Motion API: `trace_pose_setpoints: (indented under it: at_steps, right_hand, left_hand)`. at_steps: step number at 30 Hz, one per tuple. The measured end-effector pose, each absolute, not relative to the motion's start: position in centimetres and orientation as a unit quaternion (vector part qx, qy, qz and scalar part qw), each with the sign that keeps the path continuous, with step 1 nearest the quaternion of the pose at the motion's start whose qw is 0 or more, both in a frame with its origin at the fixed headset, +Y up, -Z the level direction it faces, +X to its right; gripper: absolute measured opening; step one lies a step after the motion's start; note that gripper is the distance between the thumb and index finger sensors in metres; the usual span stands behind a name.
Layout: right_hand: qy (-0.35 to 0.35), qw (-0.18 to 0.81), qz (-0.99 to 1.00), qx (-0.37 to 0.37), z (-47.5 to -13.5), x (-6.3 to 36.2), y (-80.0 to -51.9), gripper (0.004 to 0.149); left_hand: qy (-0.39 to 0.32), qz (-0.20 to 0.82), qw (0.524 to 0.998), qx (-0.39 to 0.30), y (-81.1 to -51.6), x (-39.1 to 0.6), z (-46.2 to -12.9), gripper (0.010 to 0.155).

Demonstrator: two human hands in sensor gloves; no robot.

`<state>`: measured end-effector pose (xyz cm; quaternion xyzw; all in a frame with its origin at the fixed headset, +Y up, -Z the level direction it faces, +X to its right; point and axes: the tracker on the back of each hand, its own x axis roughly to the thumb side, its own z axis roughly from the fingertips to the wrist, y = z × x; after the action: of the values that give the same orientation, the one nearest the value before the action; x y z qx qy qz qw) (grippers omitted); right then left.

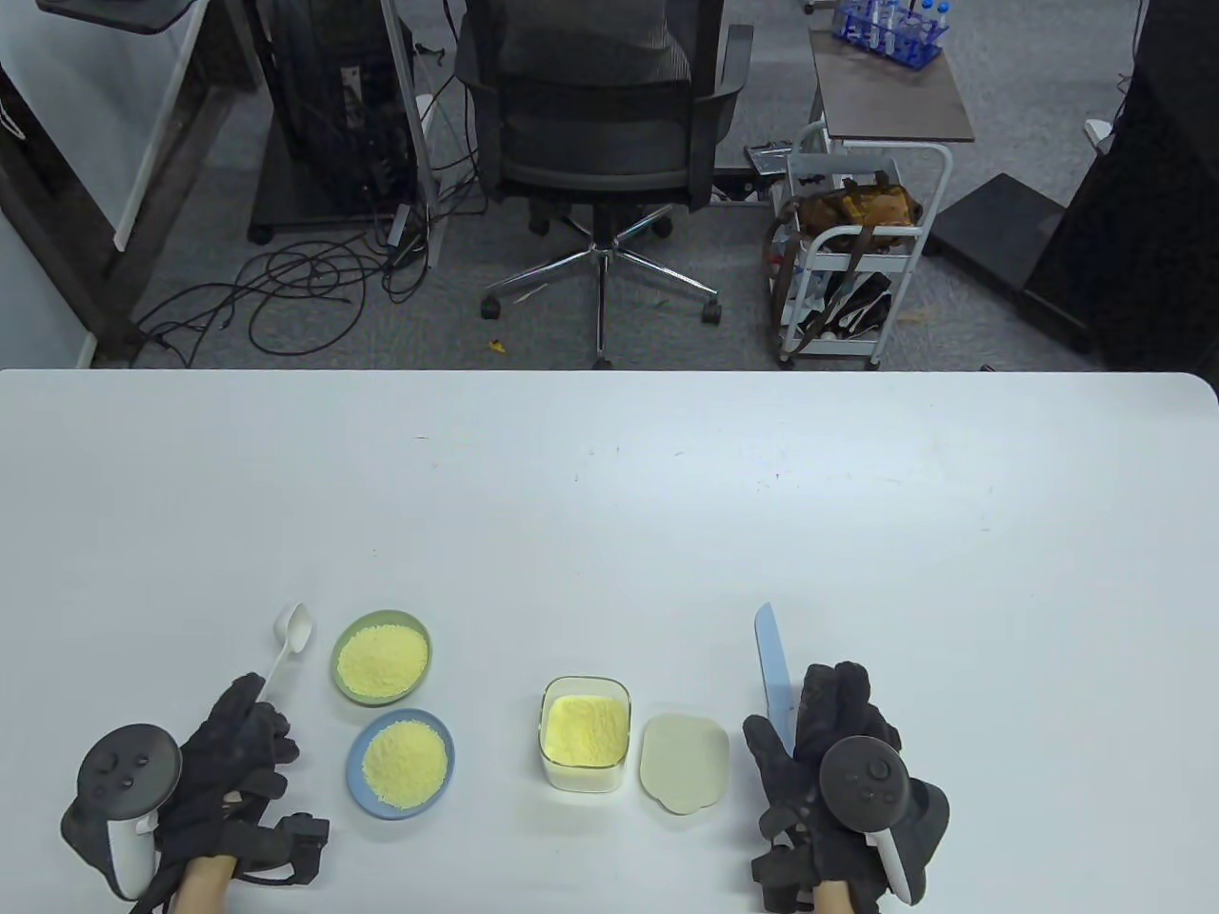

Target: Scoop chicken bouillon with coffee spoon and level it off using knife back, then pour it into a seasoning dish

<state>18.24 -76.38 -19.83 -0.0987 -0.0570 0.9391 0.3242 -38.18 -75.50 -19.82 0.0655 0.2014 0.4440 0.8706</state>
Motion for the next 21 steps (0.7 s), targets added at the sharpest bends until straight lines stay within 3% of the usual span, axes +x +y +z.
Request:
trace_pose_setpoints:
  at_steps: [6,12,17,21]
  right_hand:
    - [-0.057,0.328,0.938,-0.098,-19.8,18.3,-76.4,0.079]
    - [-0.055,0.335,0.936,-0.098,-19.8,18.3,-76.4,0.079]
    - [-0.055,0.344,0.932,-0.096,-19.8,18.4,-76.4,0.079]
    - [-0.056,0.353,0.929,-0.096,-19.8,18.5,-76.4,0.079]
  left_hand:
    - [0.252,0.348,0.902,0.047,-76.7,-38.9,-19.7,0.046]
    - [0.280,0.257,0.925,-0.021,-77.1,-39.2,-19.7,0.042]
    - [0.290,0.246,0.925,-0.022,-76.9,-38.9,-20.2,0.040]
    - [0.308,0.241,0.918,-0.065,-77.2,-38.7,-20.6,0.039]
